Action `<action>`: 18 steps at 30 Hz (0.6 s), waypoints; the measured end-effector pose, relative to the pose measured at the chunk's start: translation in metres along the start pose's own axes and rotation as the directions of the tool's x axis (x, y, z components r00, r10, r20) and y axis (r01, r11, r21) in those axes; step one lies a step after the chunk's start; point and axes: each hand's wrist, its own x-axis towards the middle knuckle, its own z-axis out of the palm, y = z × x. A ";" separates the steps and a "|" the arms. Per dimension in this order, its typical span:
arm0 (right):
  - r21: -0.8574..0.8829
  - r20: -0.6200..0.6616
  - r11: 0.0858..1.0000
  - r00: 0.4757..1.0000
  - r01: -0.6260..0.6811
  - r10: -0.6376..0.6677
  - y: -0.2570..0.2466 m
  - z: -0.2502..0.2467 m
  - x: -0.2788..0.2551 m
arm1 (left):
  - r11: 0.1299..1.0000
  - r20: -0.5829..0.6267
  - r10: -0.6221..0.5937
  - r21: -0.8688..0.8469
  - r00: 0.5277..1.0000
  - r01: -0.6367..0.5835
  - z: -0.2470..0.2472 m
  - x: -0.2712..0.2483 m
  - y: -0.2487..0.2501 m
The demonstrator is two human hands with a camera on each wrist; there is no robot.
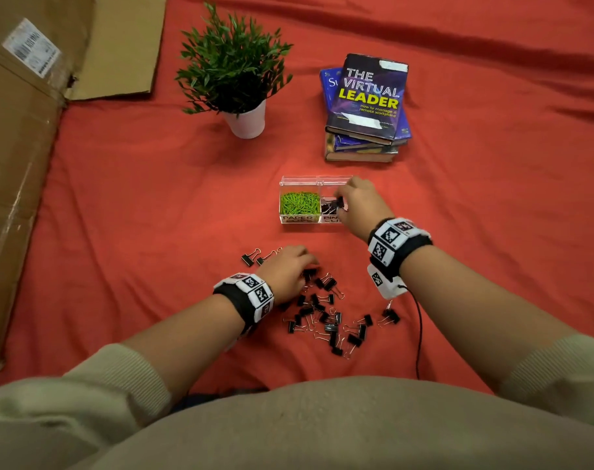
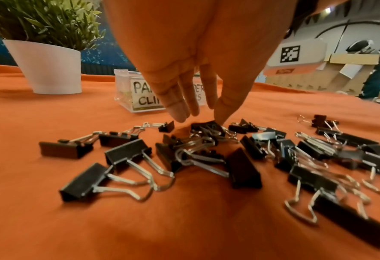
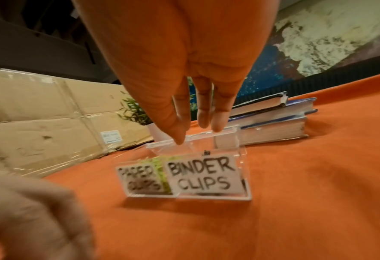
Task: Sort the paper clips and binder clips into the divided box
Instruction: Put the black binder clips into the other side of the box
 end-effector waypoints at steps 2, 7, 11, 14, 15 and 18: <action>-0.005 0.035 0.997 0.997 0.074 -0.074 -0.006 0.007 -0.020 | 0.997 0.037 0.048 0.051 0.998 -0.050 0.002 -0.002 0.000; -0.004 0.364 0.992 0.925 0.123 -0.114 -0.013 0.047 -0.076 | 0.981 0.049 0.082 0.175 0.995 -0.089 0.005 -0.001 0.002; -0.004 0.297 0.996 0.951 0.091 -0.086 -0.009 0.070 -0.091 | 0.994 -0.020 -0.002 0.107 1.000 0.004 0.004 0.003 0.002; -0.008 0.252 0.995 0.963 0.100 -0.095 -0.009 0.076 -0.090 | 1.000 -0.066 -0.029 -0.001 0.997 0.029 0.002 0.003 -0.001; -0.007 0.248 0.995 0.964 0.100 -0.096 -0.010 0.076 -0.089 | 0.998 -0.080 -0.041 -0.049 0.996 0.037 0.000 0.002 -0.001; 0.009 0.233 0.994 0.967 0.109 -0.108 -0.005 0.075 -0.086 | 0.975 -0.149 -0.119 -0.204 0.982 0.087 -0.008 -0.002 -0.004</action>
